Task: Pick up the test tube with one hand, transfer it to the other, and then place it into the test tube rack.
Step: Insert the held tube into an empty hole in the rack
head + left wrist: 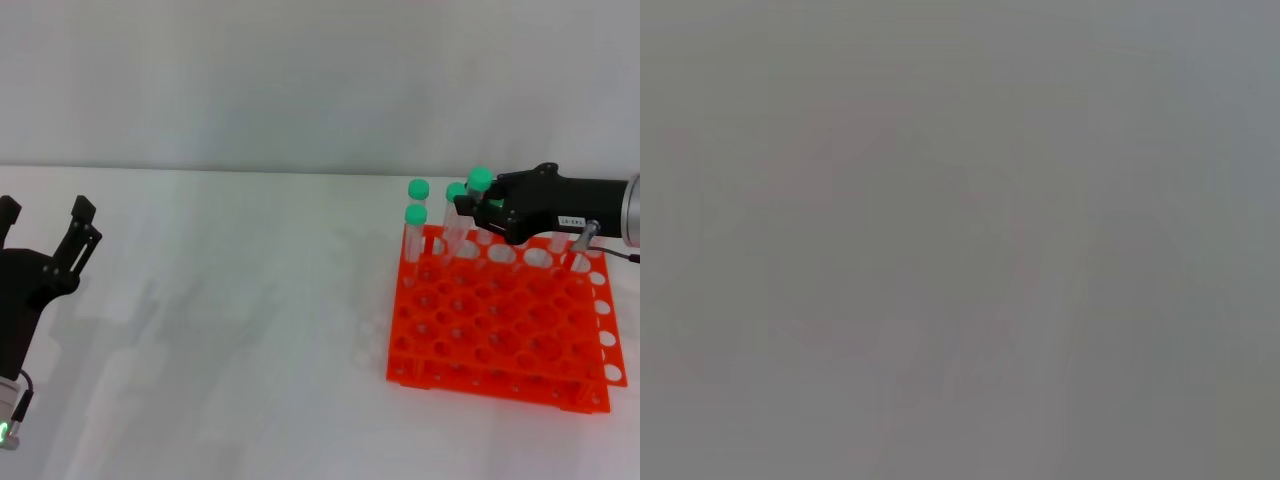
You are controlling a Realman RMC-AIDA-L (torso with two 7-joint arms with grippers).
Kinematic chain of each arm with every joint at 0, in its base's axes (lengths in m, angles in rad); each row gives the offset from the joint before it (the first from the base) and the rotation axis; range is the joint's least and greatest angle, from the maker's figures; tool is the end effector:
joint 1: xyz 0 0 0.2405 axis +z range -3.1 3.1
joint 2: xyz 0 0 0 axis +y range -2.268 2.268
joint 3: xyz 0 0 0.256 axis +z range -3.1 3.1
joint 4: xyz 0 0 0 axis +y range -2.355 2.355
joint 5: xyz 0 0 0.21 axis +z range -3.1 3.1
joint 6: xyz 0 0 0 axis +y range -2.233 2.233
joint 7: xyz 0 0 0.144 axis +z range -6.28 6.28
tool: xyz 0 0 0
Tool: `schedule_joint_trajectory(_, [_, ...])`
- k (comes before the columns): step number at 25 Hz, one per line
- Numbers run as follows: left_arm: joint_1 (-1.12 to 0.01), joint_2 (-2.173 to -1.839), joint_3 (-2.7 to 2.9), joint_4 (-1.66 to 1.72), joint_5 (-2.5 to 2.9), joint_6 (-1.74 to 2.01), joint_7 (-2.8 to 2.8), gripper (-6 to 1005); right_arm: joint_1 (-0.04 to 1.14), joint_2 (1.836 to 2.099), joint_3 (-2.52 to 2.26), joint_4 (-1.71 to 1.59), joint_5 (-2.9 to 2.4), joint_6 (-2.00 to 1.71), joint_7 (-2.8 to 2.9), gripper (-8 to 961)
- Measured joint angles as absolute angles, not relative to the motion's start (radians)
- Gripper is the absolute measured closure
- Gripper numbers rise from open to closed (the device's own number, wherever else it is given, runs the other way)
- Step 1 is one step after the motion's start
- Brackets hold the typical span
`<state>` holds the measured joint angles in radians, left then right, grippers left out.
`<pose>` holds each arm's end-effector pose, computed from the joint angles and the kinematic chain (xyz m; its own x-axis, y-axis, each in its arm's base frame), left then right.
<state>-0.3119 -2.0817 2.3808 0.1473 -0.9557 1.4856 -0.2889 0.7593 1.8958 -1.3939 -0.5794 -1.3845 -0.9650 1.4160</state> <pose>-0.3337 0.2797 0.0119 0.5613 -0.2397 0.7921 0.7924 -0.1205 -0.5980 0.1815 0.4424 0.0058 0.8926 -0.1563 -0.4229 -0.3439 -0.8426 -0.4144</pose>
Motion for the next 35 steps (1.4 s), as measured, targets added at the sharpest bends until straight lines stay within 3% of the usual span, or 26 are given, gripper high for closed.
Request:
schedule_joint_trajectory(16, [-0.325, -2.082, 2.381, 0.147, -0.956, 1.483, -0.286, 101, 0.759, 1.893, -1.396, -0.575, -1.386, -1.001, 1.419, 622])
schedule_joint_trajectory(35, [-0.323, -2.083, 2.381, 0.147, -0.956, 1.474, -0.29, 101, 0.772, 1.924, -1.402, -0.569, -1.425, -0.958, 1.425, 601])
